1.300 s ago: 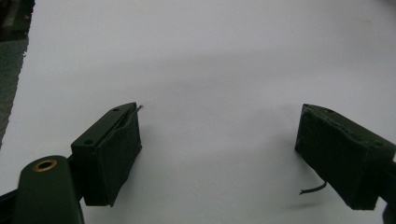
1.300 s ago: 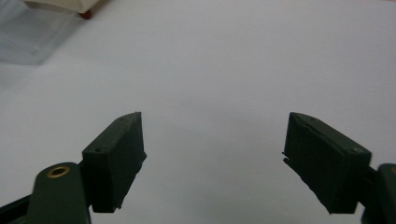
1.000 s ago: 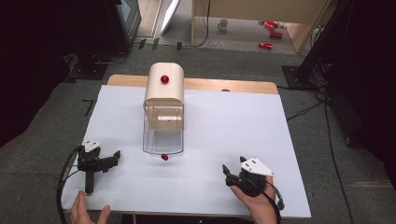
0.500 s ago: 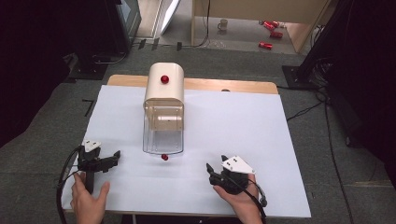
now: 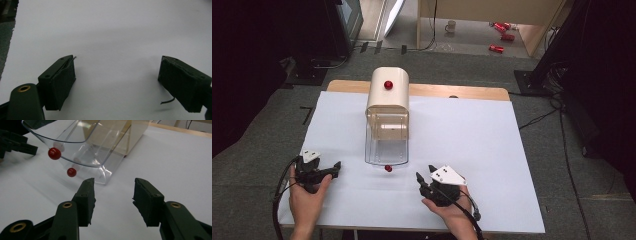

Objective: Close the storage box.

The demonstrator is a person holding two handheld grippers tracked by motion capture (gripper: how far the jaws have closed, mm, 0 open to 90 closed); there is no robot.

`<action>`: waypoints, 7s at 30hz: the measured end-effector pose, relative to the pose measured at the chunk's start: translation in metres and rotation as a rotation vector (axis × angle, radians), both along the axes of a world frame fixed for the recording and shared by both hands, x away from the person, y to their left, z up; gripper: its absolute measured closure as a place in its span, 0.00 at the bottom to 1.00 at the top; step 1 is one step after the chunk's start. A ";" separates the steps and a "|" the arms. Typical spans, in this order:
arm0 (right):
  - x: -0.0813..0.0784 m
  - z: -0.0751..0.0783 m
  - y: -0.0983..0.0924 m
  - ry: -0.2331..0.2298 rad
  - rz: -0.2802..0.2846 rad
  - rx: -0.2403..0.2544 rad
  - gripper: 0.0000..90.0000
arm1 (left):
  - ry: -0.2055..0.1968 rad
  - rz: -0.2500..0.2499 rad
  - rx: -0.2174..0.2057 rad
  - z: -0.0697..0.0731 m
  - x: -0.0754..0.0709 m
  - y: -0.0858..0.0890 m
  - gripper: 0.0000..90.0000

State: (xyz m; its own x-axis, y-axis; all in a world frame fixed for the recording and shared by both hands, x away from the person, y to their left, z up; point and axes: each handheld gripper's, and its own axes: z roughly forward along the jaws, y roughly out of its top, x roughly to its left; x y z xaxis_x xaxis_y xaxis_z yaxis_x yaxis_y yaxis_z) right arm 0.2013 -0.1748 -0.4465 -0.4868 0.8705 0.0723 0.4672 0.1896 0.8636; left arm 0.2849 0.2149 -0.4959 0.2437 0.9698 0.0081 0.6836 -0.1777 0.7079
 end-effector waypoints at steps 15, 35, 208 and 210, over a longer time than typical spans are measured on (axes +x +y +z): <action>0.003 -0.003 0.031 -0.001 0.057 0.025 0.65 | -0.003 -0.003 0.008 0.000 -0.001 -0.001 0.16; 0.007 -0.007 0.063 -0.003 0.089 0.035 0.72 | -0.003 -0.003 0.009 0.000 -0.001 -0.001 0.16; 0.031 -0.047 0.086 0.146 -0.046 0.114 0.43 | -0.001 -0.002 0.007 0.000 0.000 -0.001 0.16; 0.031 -0.048 0.088 0.147 -0.039 0.126 0.50 | -0.001 -0.002 0.007 0.000 0.000 -0.001 0.16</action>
State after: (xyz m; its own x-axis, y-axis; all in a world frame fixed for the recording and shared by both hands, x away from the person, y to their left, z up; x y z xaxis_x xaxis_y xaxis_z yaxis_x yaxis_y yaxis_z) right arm 0.2327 -0.0871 -0.4948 -0.4288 0.8683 0.2495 0.5951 0.0637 0.8011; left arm 0.2847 0.2143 -0.4962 0.2454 0.9693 0.0152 0.6824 -0.1839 0.7075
